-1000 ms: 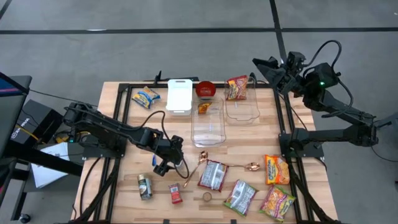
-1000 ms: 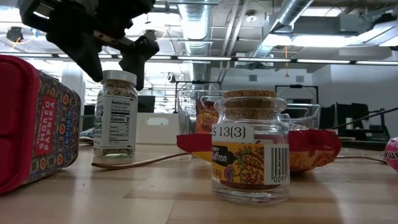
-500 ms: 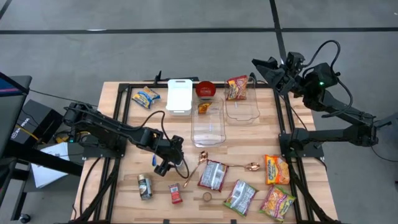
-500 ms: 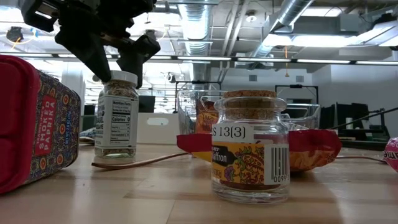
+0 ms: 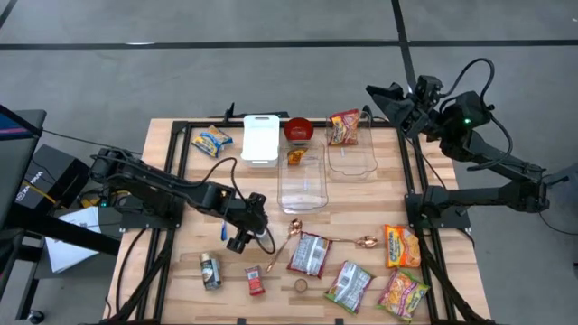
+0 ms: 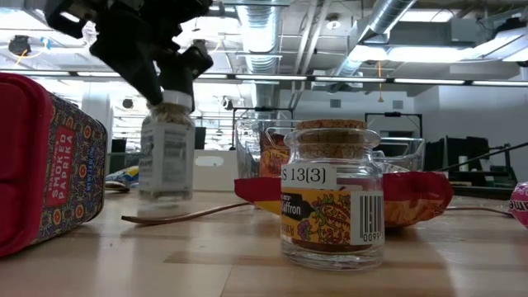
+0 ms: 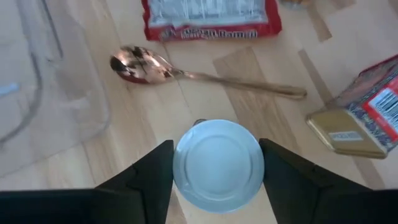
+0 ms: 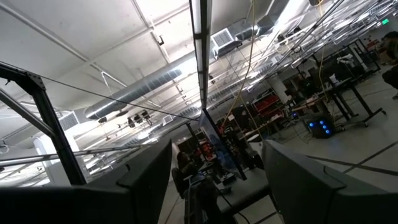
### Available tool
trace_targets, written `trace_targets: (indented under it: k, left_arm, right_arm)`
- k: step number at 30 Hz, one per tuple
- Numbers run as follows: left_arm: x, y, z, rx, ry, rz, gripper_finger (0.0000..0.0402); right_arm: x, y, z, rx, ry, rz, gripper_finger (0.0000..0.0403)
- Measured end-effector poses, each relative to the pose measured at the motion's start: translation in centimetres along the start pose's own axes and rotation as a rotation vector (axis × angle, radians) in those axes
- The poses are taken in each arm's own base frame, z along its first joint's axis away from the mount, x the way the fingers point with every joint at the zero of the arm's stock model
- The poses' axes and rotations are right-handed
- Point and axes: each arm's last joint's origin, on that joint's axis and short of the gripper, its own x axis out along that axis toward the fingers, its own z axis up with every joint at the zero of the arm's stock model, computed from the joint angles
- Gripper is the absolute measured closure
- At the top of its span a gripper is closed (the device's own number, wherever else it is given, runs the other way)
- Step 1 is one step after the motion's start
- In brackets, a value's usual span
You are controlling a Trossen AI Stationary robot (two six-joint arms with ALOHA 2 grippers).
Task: Pick & Place Food Item
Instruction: Put the white spice bottle into the left transparent bin
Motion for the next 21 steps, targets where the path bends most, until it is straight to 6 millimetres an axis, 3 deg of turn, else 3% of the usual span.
trace_targets:
  k: [10,16,21]
  left_arm:
    - [-5.6,1.0,0.9,-0.079,-0.181,0.093,0.0202]
    - [-9.4,3.5,3.2,-0.165,-0.276,0.221,0.0202]
    - [-11.0,6.6,4.7,-0.312,-0.332,0.315,0.0202]
  right_arm:
    - [0.0,0.0,0.0,0.007,-0.001,0.001,0.0159]
    - [0.0,0.0,0.0,0.006,-0.001,0.001,0.0159]
    - [0.0,0.0,0.0,0.004,-0.001,0.001,0.0159]
